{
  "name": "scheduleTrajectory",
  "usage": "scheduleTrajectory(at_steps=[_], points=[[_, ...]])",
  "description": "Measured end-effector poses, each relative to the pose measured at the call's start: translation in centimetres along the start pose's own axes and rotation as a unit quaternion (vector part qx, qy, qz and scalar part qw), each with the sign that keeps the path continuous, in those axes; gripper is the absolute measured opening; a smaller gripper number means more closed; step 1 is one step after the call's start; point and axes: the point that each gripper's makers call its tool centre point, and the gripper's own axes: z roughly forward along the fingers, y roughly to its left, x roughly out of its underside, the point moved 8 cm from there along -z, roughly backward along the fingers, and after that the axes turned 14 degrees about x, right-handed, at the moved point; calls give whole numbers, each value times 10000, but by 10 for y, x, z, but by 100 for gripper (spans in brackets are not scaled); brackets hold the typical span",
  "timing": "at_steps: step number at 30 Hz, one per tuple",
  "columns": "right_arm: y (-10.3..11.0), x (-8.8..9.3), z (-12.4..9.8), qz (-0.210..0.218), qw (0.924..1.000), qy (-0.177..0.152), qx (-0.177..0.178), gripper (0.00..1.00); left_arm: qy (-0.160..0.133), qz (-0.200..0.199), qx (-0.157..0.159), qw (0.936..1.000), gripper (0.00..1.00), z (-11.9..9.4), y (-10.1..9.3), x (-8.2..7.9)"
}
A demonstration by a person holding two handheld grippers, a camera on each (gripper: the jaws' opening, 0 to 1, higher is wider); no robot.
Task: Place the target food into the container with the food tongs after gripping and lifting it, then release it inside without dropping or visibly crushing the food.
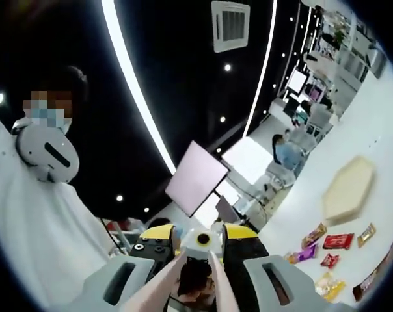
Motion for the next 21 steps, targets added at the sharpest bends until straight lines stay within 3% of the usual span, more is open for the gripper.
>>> scheduleTrajectory(at_steps=[12, 15, 21], points=[[-5, -2, 1, -6, 10000, 11, 74, 28, -385, 232, -47, 9990, 16, -1, 2, -5], [-7, -4, -2, 43, 10000, 39, 53, 23, -369, 256, -136, 9989, 17, -4, 3, -3], [-7, 0, -4, 0, 9994, 344, 60, 25, -138, 300, -207, 9992, 24, -5, 3, -1]])
